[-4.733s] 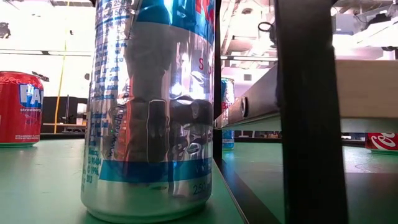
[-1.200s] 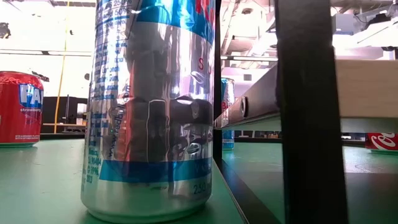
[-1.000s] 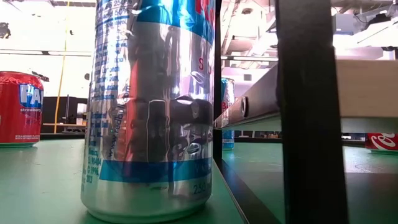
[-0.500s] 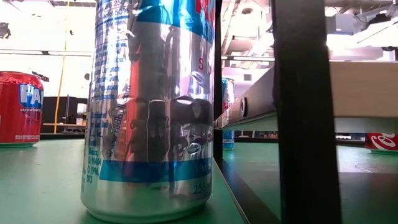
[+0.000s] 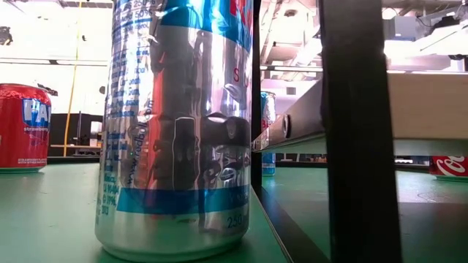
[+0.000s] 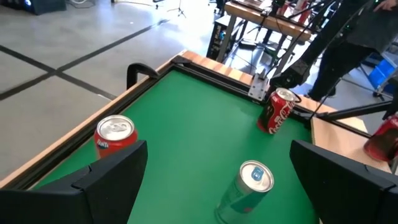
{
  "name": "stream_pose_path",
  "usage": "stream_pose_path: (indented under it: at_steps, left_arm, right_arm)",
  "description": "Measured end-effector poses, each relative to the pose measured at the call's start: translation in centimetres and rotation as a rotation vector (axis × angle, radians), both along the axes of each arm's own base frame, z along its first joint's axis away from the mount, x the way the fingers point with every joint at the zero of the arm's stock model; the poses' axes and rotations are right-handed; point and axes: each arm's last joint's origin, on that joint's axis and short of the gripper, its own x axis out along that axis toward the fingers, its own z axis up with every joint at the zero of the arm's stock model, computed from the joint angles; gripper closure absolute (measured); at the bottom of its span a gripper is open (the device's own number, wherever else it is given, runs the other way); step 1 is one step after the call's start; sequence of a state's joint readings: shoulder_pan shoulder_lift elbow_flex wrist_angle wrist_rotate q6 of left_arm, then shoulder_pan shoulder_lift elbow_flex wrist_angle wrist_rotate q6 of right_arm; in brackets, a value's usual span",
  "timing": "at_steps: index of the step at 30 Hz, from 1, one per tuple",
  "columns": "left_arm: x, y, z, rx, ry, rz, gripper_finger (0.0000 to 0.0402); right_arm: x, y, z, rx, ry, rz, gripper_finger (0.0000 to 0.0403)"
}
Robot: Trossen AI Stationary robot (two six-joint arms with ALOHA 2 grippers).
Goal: Place canned beverage on shelf
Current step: Put the top red white soda can on the shelf
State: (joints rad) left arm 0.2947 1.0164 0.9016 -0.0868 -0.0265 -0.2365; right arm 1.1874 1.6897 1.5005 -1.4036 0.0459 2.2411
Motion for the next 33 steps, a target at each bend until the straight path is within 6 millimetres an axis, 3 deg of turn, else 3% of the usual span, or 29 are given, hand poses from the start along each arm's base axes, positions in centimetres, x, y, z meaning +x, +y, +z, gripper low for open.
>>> stream_pose_path:
  at_steps: [19,33]
  left_arm:
    - [-0.01,-0.01,0.00,0.014,0.005,-0.006,0.0022]
    - [0.00,-0.05,0.00,0.028,0.010,-0.022,0.0022]
  right_arm:
    - [0.11,-0.23,-0.33,-0.020,-0.002,0.010,0.0061]
    - [0.34,0.31,-0.50,0.029,-0.024,0.012,0.0030]
